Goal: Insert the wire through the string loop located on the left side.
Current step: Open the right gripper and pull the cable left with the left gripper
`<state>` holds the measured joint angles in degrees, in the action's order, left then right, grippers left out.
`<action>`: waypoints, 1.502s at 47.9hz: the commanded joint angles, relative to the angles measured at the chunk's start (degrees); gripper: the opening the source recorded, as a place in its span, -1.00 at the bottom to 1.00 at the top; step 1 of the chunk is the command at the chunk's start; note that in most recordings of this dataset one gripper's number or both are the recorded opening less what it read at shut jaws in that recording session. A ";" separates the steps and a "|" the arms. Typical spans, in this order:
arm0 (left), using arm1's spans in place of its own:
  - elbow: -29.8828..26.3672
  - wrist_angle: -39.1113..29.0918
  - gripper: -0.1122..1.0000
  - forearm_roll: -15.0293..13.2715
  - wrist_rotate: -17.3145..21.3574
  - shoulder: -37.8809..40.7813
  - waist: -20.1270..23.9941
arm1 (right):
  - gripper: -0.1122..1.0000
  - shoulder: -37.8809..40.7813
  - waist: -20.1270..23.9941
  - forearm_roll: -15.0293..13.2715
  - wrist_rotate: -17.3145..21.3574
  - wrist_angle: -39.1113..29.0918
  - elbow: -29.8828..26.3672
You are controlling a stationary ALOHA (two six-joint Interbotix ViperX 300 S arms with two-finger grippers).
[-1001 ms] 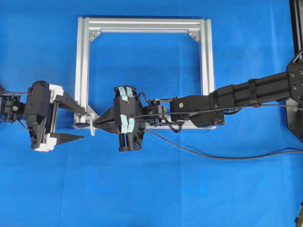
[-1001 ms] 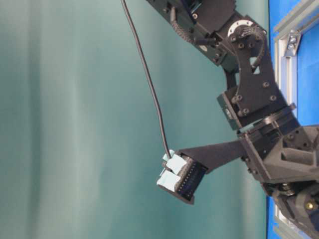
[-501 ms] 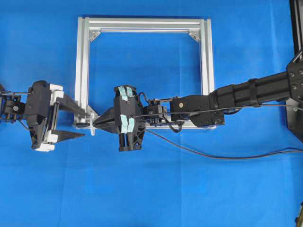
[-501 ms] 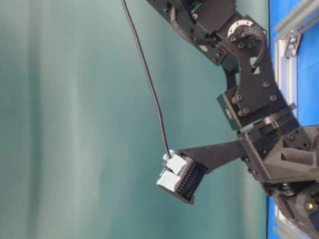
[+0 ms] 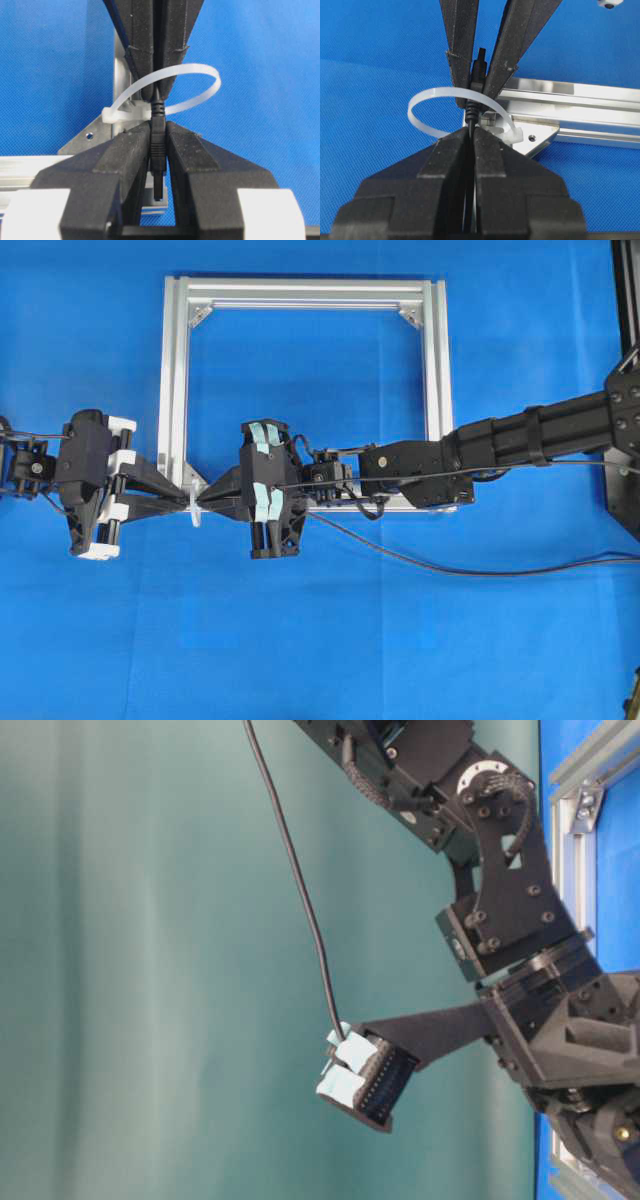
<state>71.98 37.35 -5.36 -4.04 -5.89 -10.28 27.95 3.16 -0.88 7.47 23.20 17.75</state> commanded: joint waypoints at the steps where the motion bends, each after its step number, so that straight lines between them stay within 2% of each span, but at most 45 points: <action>1: -0.44 0.09 -0.65 0.09 0.00 -0.79 0.09 | -0.97 -1.32 -0.09 -0.09 -0.09 0.26 -1.14; 9: -0.26 0.09 -0.65 0.09 -0.09 -0.88 0.09 | -0.90 -1.32 -0.09 -0.18 -0.09 0.18 -1.05; 14: -0.09 0.09 -0.65 0.09 -0.09 -1.05 0.09 | -0.69 -1.41 -0.09 0.00 0.00 0.18 -0.97; 19: 0.00 0.09 -0.65 0.09 -0.09 -1.14 0.09 | -0.29 -1.76 -0.09 0.09 0.18 0.18 -0.70; 27: 0.09 0.18 -0.65 0.09 -0.09 -1.41 0.09 | 0.62 -3.16 0.18 0.00 0.00 0.35 0.26; 31: 0.09 0.09 -0.65 0.09 -0.09 -1.49 0.09 | 0.90 -3.60 0.18 0.09 0.00 0.35 0.70; 41: 0.62 -0.70 -0.65 0.09 -0.18 -2.99 0.09 | 0.91 -3.78 0.26 0.09 0.00 0.18 1.23; 53: 3.69 -9.32 -0.65 0.18 -0.35 -12.30 0.09 | 0.91 -3.87 0.35 -0.09 0.00 0.18 1.32; 72: 7.73 -36.47 -0.65 0.09 -0.62 -38.67 0.09 | 0.91 -3.87 0.35 -0.18 0.00 0.18 1.32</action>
<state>79.89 4.48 -5.36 -4.48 -40.61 -10.28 27.25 3.43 -0.97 7.56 23.12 19.51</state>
